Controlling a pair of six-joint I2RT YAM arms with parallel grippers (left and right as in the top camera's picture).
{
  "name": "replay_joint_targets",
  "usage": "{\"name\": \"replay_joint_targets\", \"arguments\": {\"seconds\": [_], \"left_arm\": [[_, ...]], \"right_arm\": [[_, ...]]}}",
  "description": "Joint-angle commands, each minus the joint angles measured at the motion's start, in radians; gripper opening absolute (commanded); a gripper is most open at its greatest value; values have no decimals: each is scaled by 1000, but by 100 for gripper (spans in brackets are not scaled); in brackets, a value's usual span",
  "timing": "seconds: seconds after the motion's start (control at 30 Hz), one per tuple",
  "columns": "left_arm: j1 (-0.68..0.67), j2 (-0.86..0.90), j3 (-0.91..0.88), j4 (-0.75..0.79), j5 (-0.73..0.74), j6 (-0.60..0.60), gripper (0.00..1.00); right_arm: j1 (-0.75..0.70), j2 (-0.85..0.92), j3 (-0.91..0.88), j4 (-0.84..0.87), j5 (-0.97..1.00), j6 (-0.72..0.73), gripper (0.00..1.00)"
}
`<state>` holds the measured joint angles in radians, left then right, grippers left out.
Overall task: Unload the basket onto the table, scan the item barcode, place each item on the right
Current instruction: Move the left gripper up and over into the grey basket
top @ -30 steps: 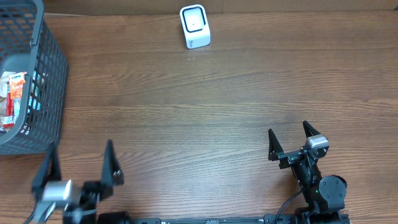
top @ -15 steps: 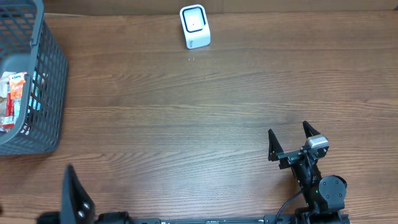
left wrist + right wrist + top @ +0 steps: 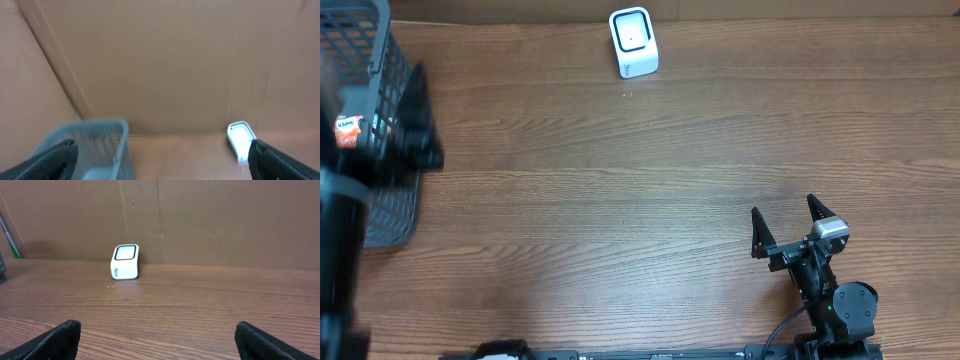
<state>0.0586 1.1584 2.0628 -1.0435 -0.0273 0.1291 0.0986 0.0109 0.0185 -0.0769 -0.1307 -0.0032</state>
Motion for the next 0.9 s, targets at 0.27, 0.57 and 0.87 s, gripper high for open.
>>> {"name": "replay_joint_targets", "arguments": {"seconds": [0.27,0.57,0.87], "left_arm": [[14,390,127,-171,-68,142,100],[150,484,126,-215,-204,-12,100],[473,564,124,-272,-64,-84,100]], "right_arm": [[-4,-8,-11,4,5,3,100],[-4,-8,-11,4,5,3,100],[-4,-8,-11,4,5,3,100]]}}
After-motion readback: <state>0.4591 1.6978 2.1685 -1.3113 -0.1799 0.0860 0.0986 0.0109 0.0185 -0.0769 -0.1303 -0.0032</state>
